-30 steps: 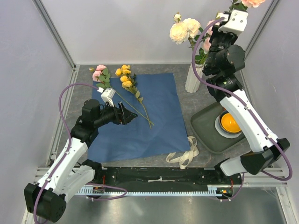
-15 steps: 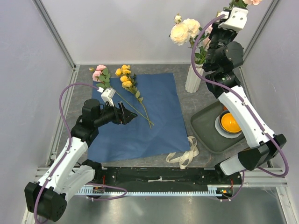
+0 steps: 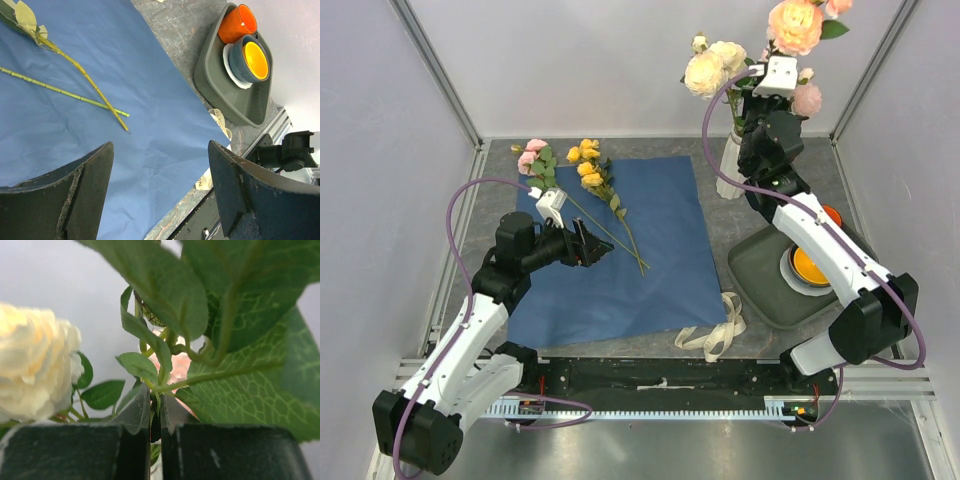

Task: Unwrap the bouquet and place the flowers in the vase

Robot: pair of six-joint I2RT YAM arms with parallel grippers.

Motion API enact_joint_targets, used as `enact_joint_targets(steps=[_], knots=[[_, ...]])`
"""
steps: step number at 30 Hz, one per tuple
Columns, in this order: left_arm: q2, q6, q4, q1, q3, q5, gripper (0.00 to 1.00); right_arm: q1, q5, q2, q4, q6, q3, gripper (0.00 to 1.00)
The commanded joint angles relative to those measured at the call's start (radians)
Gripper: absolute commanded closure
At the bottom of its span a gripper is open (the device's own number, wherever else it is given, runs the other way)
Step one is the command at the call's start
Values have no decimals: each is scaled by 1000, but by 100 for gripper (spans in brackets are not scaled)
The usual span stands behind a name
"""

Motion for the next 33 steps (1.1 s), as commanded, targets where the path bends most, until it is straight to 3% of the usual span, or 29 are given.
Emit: enact_joint_targets(steps=[1, 6, 11, 12, 13, 15, 16, 19, 22, 26, 33], knots=[[-13, 39, 8, 4, 27, -14, 18, -10, -27, -5, 69, 28, -85, 92], [-18, 35, 8, 4, 21, -15, 18, -25, -41, 12, 112, 52, -162, 87], [-21, 31, 8, 4, 18, -15, 18, -48, -38, 46, 73, 95, -172, 74], [-22, 31, 6, 4, 18, -20, 18, -48, -36, 46, 56, 113, -172, 70], [-22, 29, 8, 4, 16, -18, 18, -48, -36, 43, 37, 127, -172, 59], [-25, 28, 8, 4, 13, -18, 18, -48, -38, 32, -44, 156, -169, 51], [-24, 26, 10, 4, 13, -23, 18, -48, -39, 26, -76, 184, -168, 42], [-22, 25, 11, 4, 12, -23, 18, -48, -36, -8, -194, 239, -175, 29], [-14, 22, 16, 4, 12, -17, 18, -50, -15, -31, -210, 198, -182, 32], [2, 12, 29, 4, 13, 9, 18, -71, -10, 15, -205, 178, -113, 44], [-22, 3, 33, 4, -8, -1, 18, -113, -19, 113, -248, 172, 31, 75]])
